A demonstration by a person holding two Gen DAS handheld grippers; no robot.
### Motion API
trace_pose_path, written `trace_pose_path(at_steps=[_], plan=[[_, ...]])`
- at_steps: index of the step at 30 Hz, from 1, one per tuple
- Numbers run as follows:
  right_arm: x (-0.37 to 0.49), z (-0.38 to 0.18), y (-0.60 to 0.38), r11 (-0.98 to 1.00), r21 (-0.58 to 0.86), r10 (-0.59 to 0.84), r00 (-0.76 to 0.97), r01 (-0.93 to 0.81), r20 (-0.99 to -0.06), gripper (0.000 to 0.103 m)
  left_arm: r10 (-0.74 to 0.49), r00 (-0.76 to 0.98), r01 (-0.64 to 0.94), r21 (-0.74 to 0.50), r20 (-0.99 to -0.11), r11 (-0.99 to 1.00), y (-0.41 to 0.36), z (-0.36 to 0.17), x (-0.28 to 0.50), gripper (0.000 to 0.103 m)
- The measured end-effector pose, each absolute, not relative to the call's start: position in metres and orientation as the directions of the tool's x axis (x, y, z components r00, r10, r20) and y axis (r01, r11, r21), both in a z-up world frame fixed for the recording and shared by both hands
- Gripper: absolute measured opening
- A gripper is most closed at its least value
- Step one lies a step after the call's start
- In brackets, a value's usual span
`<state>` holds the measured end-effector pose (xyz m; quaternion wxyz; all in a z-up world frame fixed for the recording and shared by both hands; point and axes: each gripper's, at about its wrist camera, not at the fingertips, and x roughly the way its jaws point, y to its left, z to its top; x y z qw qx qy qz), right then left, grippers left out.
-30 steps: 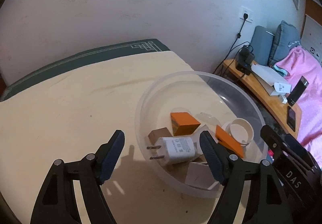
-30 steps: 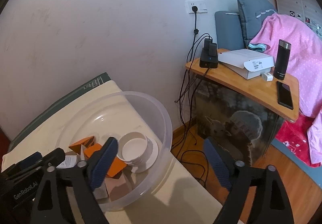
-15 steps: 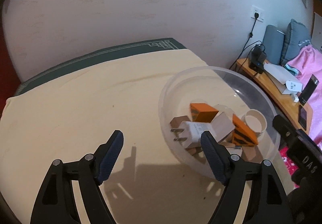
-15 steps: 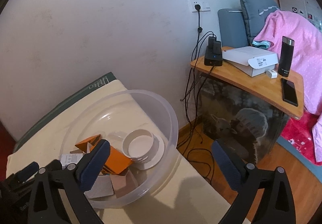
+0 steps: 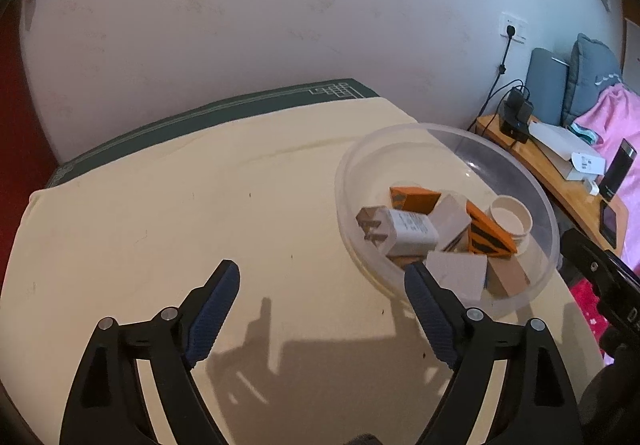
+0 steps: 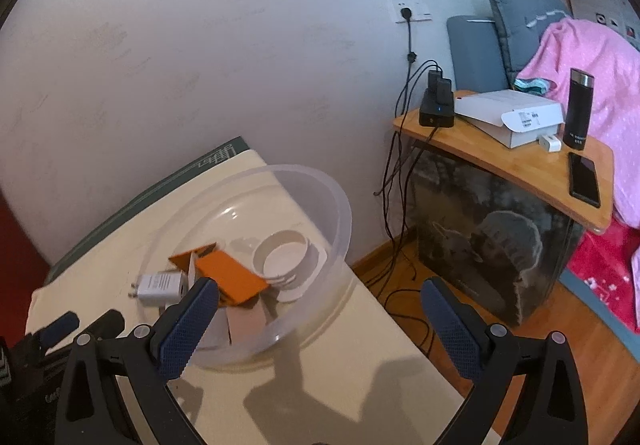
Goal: Organize rigid objects
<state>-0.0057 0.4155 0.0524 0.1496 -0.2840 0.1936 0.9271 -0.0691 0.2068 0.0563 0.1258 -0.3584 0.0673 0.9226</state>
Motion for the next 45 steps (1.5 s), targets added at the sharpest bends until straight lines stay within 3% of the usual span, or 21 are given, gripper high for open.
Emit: trace_pose_path(at_steps=[5,9,45], plan=[[0.003,0.052,0.406,-0.912,0.196,0.188,-0.792,-0.360,-0.581,0.103,0.188,-0.707,-0.269,0.014,-0.682,-0.963,0.202,0.057,-0.065,0.086],[0.004,0.050,0.396,-0.936,0.136,0.185,-0.785,-0.323,-0.591,0.103,0.201,-0.708,-0.277,0.005,-0.677,-0.961,0.200,0.058,-0.063,0.093],[0.002,0.043,0.383,-0.955,0.098,0.164,-0.774,-0.280,-0.612,0.103,0.160,-0.725,-0.289,0.084,-0.670,-0.954,0.206,0.053,-0.048,0.097]])
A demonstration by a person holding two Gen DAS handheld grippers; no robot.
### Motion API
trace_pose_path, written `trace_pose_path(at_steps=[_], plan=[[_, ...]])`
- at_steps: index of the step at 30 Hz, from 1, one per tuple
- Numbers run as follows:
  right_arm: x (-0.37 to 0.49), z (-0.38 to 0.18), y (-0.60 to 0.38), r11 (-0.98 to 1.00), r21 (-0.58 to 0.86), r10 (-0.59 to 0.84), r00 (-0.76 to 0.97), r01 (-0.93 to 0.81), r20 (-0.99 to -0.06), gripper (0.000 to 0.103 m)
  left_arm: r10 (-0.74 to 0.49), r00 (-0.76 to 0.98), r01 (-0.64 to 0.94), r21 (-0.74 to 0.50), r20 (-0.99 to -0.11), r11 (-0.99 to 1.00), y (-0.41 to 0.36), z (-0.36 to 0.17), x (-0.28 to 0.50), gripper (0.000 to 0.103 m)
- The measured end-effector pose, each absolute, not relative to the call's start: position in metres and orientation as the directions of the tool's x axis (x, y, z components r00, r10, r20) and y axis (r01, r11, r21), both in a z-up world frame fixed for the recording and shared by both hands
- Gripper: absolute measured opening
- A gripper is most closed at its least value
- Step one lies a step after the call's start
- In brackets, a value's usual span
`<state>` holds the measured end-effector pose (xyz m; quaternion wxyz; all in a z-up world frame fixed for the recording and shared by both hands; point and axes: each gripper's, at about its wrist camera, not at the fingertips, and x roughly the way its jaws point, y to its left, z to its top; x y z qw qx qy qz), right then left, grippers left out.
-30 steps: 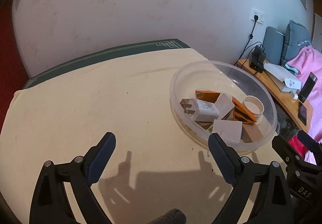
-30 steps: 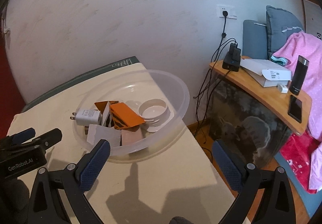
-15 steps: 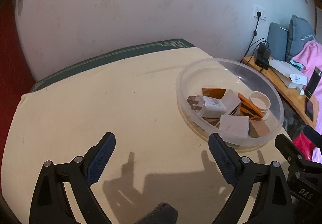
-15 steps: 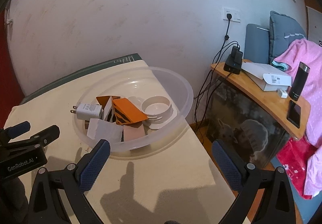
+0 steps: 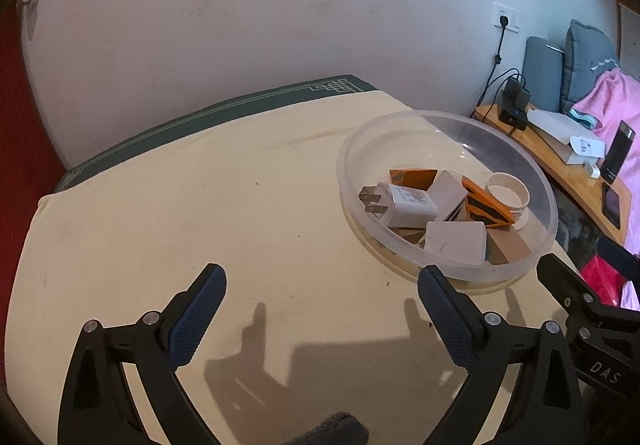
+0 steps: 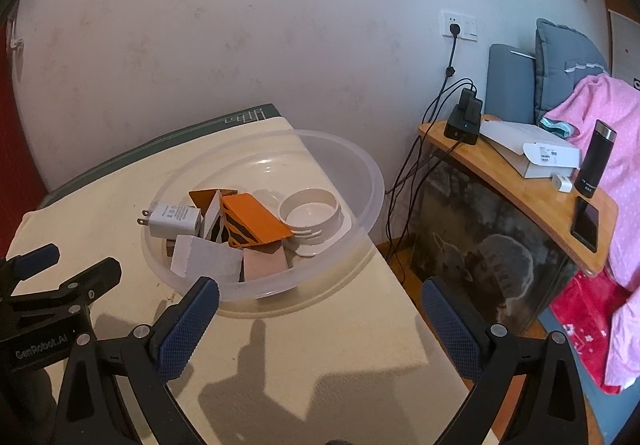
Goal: Organize rigid objects
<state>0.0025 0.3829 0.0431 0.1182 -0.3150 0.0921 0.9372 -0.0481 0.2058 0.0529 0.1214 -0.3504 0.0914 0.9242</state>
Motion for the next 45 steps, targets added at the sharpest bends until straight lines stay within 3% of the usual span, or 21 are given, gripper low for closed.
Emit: trace_pose_path(at_steps=[45], plan=[[-0.0049,0.0384,0.3781,-0.959,0.075,0.166,-0.760,-0.272,-0.629,0.103,0.143,-0.725,-0.263,0.079,-0.674,-0.962,0.2081,0.0488,-0.0510,0.097]])
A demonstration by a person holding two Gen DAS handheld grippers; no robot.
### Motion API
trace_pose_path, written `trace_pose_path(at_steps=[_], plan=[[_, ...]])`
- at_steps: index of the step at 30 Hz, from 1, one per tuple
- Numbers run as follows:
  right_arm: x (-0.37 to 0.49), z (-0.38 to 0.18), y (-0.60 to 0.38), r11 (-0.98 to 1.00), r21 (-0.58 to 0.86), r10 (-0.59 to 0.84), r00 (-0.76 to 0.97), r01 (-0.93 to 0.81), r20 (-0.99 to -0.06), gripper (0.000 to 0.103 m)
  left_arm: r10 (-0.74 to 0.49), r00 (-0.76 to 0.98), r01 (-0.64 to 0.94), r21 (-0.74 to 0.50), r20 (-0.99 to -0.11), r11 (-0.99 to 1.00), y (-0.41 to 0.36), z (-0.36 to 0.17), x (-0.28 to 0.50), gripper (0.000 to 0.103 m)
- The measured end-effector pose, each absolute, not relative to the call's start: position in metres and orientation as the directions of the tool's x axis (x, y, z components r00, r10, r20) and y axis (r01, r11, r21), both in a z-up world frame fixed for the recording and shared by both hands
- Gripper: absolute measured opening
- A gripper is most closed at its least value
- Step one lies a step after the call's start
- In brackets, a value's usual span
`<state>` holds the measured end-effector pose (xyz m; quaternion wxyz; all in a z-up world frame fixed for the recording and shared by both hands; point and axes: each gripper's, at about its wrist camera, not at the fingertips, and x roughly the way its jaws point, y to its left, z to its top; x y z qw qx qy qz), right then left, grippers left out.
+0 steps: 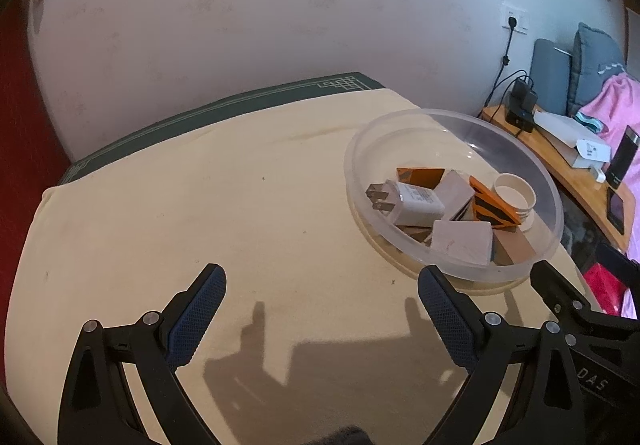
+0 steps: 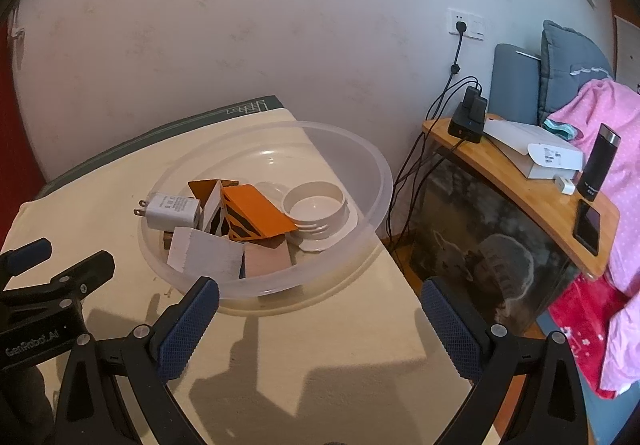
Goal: Organize rigid objects
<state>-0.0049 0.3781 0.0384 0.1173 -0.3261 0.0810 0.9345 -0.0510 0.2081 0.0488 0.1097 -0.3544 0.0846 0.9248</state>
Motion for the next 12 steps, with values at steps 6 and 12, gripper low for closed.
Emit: trace_pose_path(at_steps=[6,12], plan=[[-0.0049,0.0383,0.3778,-0.959,0.075,0.167,-0.760,-0.273,-0.629,0.103,0.141,-0.730,-0.279,0.103,-0.668,-0.955,0.2119,0.0476,-0.0482,0.097],[-0.0043,0.0386,0.3788,-0.958,0.075,0.170,-0.758,-0.277,-0.630,0.103,0.148,-0.729,-0.295,0.112,-0.668,-0.949,0.2156,0.0488,-0.0457,0.097]])
